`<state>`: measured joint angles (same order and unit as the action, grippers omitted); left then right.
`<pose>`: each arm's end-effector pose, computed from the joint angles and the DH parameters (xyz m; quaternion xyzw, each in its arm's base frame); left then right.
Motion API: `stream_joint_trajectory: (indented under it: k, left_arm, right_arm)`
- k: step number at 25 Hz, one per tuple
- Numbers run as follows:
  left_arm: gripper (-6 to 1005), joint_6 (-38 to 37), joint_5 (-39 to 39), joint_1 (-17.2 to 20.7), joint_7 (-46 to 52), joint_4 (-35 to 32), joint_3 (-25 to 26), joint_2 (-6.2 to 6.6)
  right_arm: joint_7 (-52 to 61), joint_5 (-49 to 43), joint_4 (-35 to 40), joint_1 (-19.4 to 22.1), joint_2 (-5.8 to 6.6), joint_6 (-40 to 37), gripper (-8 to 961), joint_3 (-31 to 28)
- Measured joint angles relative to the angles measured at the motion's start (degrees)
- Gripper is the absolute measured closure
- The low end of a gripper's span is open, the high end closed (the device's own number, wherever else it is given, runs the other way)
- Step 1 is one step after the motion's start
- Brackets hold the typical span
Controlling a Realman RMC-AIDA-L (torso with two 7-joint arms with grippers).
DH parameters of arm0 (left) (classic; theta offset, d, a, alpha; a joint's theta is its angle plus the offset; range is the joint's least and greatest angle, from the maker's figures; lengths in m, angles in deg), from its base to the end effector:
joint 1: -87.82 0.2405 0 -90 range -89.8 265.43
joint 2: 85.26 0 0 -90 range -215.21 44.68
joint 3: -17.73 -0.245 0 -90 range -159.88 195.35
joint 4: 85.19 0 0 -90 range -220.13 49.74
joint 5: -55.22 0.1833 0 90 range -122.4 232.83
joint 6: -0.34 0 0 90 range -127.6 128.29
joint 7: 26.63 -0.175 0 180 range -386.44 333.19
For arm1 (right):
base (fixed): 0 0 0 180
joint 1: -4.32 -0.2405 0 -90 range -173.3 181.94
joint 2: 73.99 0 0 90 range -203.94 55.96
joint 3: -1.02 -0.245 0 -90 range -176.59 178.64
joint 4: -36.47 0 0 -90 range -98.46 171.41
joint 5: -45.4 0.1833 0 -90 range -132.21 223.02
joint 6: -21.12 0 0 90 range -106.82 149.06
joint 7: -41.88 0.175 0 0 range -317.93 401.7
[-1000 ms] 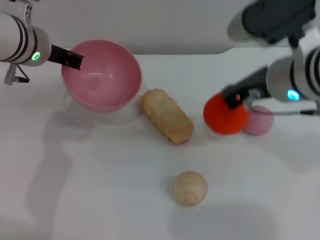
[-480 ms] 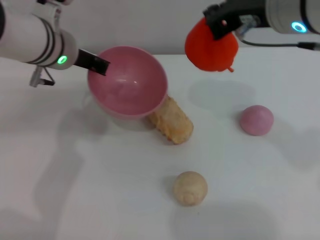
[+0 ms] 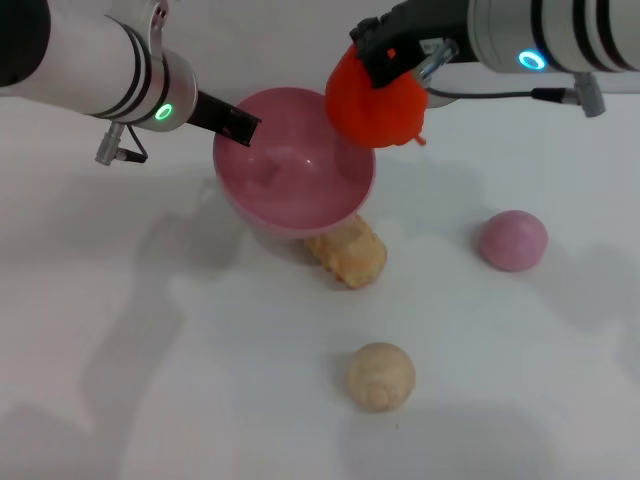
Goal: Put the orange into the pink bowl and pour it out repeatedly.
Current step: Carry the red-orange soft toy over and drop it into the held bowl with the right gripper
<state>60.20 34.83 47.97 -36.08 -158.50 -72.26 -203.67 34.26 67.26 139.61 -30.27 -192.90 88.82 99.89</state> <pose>-0.1502 0.4106 -0.0241 -0.8647 -0.3223 0.0621 0.3803 0.0501 0.3561 -0.0108 -0.9118 0.1925 0.0304 0.3615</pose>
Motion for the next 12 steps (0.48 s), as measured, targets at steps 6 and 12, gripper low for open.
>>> stream_joint_trajectory:
  k: [6, 12]
  left_arm:
    - [959, 0.0, -0.01, -0.12, -0.02, -0.99, -0.01, 0.07]
    - [959, 0.01, -0.2, -0.12, 0.0, -1.27, -0.17, 0.02]
  right_arm:
    - [0.04, -0.7, -1.28, 1.06, -0.04, -2.16, 890, 1.38]
    - [0.38, -1.0, -1.37, 2.51, -0.04, -5.17, 771, 0.74]
